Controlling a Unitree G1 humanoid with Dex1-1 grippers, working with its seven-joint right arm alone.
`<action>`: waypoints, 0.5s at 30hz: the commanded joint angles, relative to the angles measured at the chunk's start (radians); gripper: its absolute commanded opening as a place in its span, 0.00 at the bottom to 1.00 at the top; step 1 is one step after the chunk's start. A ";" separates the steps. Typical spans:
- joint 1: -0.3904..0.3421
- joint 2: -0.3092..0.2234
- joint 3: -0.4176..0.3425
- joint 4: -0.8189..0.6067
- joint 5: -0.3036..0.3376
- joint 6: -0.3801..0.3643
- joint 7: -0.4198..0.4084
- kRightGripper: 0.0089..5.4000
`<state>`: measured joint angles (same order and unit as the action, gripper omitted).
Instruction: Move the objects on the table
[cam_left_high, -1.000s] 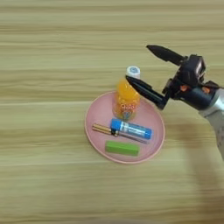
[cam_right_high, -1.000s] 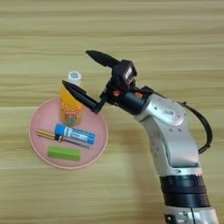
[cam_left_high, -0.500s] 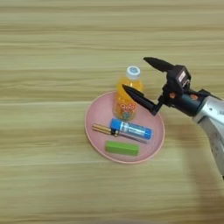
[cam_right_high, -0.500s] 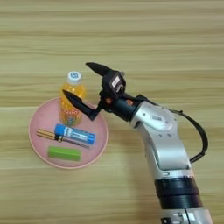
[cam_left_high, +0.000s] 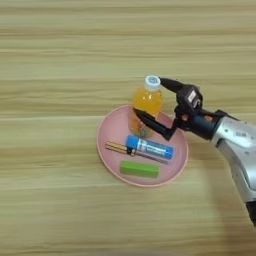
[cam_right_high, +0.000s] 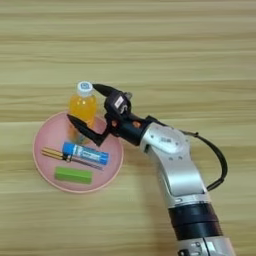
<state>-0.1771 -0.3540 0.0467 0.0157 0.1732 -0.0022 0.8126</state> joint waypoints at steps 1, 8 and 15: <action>-0.050 -0.008 -0.006 -0.017 -0.010 -0.027 -0.034 0.94; -0.050 -0.001 -0.001 -0.003 -0.016 -0.027 -0.041 0.80; -0.051 -0.002 0.000 0.004 -0.017 -0.030 -0.046 0.67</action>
<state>-0.1765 -0.3442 0.0624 0.0474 0.1565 -0.0066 0.7939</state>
